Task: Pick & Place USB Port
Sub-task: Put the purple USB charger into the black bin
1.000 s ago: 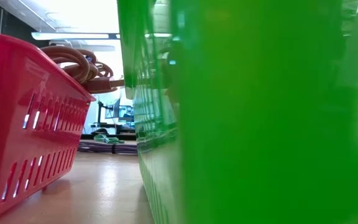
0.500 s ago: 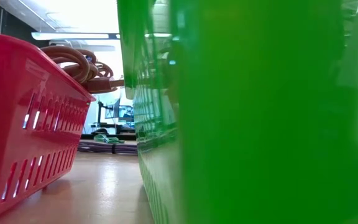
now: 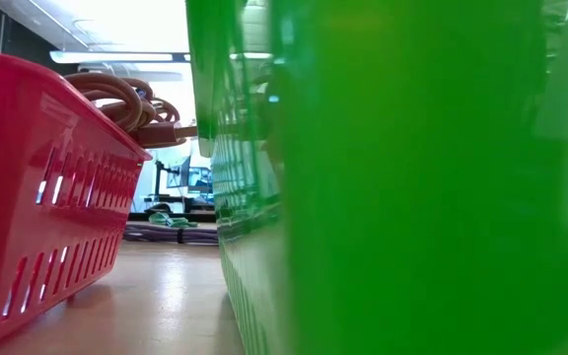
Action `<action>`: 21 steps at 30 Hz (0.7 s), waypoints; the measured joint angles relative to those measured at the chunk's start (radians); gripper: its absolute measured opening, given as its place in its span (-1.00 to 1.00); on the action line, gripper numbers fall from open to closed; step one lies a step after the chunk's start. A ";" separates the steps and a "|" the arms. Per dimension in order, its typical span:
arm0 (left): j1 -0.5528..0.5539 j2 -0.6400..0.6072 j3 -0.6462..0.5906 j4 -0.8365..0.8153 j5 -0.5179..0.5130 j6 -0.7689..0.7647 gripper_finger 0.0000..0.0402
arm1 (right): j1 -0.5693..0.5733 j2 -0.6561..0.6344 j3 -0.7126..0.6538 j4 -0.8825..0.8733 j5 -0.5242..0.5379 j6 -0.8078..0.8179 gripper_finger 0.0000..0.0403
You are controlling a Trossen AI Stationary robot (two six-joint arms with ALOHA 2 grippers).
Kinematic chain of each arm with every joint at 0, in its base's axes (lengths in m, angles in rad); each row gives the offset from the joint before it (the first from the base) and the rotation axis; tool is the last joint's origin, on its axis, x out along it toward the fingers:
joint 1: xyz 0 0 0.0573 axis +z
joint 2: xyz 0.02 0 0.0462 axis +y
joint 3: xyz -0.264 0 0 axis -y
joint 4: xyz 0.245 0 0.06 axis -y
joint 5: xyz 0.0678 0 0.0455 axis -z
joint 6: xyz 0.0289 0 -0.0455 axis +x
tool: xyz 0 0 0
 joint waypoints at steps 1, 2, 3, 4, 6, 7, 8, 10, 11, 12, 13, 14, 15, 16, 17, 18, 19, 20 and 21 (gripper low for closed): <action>0.000 0.000 0.000 0.000 0.007 -0.004 -0.24 | -0.002 0.004 0.000 0.006 -0.009 -0.013 -0.58; 0.000 0.000 0.000 0.000 0.010 -0.010 -0.24 | -0.005 0.010 0.000 0.014 -0.026 -0.025 -0.55; 0.000 0.000 0.000 0.000 0.013 -0.016 -0.24 | -0.008 0.018 0.000 0.023 -0.042 -0.035 -0.52; -0.001 0.000 0.000 0.000 0.016 -0.017 -0.24 | -0.010 0.028 0.000 0.033 -0.063 -0.043 -0.49; -0.009 0.000 0.000 0.000 0.028 -0.020 -0.24 | -0.012 0.051 0.000 0.052 -0.083 -0.056 -0.42; -0.016 0.000 0.000 0.000 0.028 -0.020 -0.24 | -0.012 0.062 0.000 0.053 -0.090 -0.058 -0.38; -0.024 0.000 0.000 0.000 0.029 -0.020 -0.24 | -0.016 0.072 0.000 0.053 -0.092 -0.059 -0.35; -0.042 0.000 0.000 0.000 0.029 -0.022 -0.24 | -0.025 0.081 0.000 0.047 -0.081 -0.051 -0.30; -0.052 0.000 0.000 0.000 0.029 -0.024 -0.24 | -0.031 0.083 0.000 0.044 -0.069 -0.036 -0.29; -0.060 0.000 0.000 0.000 0.026 -0.028 -0.24 | -0.038 0.084 0.000 0.043 -0.057 -0.027 -0.28; -0.068 0.000 0.000 0.000 0.017 -0.034 -0.24 | -0.043 0.085 0.000 0.041 -0.052 -0.026 -0.28; -0.077 0.000 0.000 0.000 0.009 -0.039 -0.24 | -0.047 0.087 0.000 0.043 -0.052 -0.029 -0.27; -0.084 0.000 0.000 0.000 0.005 -0.042 -0.24 | -0.050 0.087 0.000 0.043 -0.051 -0.035 -0.27; -0.091 0.000 0.000 0.000 0.002 -0.043 -0.24 | -0.052 0.087 0.000 0.043 -0.051 -0.041 -0.27; -0.098 0.000 0.000 0.000 0.000 -0.045 -0.24 | -0.055 0.090 0.000 0.044 -0.052 -0.048 -0.28; -0.105 0.000 0.000 0.000 0.000 -0.048 -0.24 | -0.055 0.093 0.000 0.044 -0.056 -0.052 -0.28; -0.113 0.000 0.000 0.000 0.000 -0.054 -0.24 | -0.058 0.100 0.000 0.044 -0.059 -0.052 -0.28; -0.120 0.000 0.000 0.000 0.000 -0.063 -0.24 | -0.061 0.111 0.000 0.048 -0.061 -0.052 -0.28; -0.125 0.000 0.000 0.001 0.000 -0.069 -0.24 | -0.064 0.120 0.002 0.056 -0.064 -0.052 -0.28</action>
